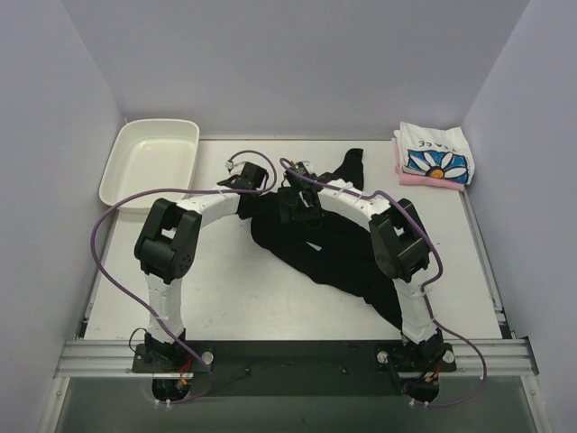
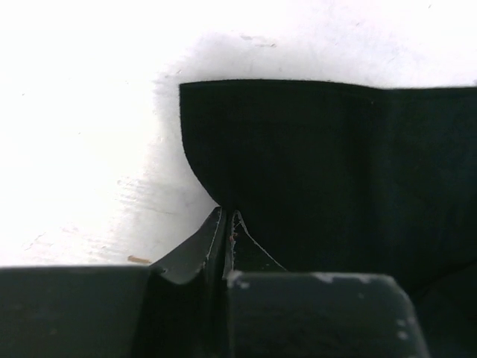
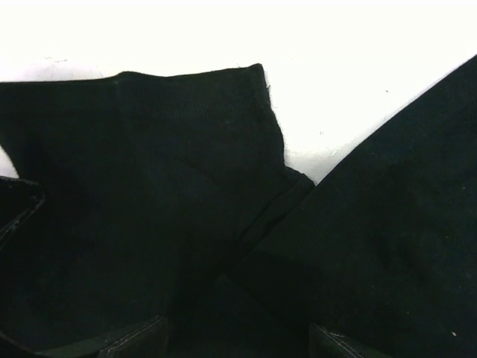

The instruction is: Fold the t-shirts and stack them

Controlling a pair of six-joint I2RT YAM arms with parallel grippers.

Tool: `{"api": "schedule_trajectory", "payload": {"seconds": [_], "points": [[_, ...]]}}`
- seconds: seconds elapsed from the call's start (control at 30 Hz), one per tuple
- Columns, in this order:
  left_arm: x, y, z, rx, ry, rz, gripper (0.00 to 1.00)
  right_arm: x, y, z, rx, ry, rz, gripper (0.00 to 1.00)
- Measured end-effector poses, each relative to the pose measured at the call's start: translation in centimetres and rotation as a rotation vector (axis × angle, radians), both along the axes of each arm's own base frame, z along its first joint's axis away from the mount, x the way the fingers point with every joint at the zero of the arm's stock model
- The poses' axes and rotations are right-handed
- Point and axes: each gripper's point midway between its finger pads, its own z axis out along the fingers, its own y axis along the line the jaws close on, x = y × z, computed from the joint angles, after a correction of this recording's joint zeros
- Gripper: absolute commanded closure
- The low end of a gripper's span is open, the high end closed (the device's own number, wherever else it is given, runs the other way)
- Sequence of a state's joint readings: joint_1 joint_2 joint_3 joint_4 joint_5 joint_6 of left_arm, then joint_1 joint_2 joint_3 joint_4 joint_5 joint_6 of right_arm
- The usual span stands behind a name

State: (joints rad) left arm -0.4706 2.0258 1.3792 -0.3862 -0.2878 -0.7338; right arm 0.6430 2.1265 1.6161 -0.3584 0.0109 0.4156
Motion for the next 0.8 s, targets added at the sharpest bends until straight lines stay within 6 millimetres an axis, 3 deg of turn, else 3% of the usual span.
{"api": "schedule_trajectory", "payload": {"seconds": [0.13, 0.2, 0.23, 0.3, 0.33, 0.4, 0.67, 0.8], "points": [[0.4, -0.3, 0.0, -0.009, -0.011, 0.004, 1.00, 0.1, 0.1, -0.1, 0.003, -0.001, -0.001, 0.29], [0.6, -0.4, 0.0, -0.012, -0.016, 0.005, 1.00, 0.1, 0.1, -0.5, 0.001, 0.003, -0.002, 0.39], [0.6, -0.5, 0.0, -0.014, -0.018, 0.006, 1.00, 0.0, 0.1, -0.9, -0.002, 0.010, -0.002, 0.53], [0.7, -0.5, 0.0, -0.017, -0.021, 0.008, 1.00, -0.1, 0.1, -1.6, -0.011, 0.022, 0.006, 0.71], [0.7, -0.5, 0.0, -0.019, -0.023, 0.009, 1.00, -0.1, 0.1, -1.6, -0.012, 0.022, 0.004, 0.88], [0.7, -0.5, 0.0, -0.021, -0.028, 0.009, 1.00, 0.0, 0.0, -1.7, -0.011, 0.023, 0.001, 1.00], [0.3, -0.3, 0.1, -0.022, -0.052, 0.016, 1.00, 0.1, 0.3, -1.7, -0.007, 0.016, -0.002, 1.00], [-1.0, 0.5, 0.3, -0.001, -0.026, 0.015, 1.00, -0.1, -0.5, -1.1, -0.050, -0.017, 0.003, 1.00]]}}
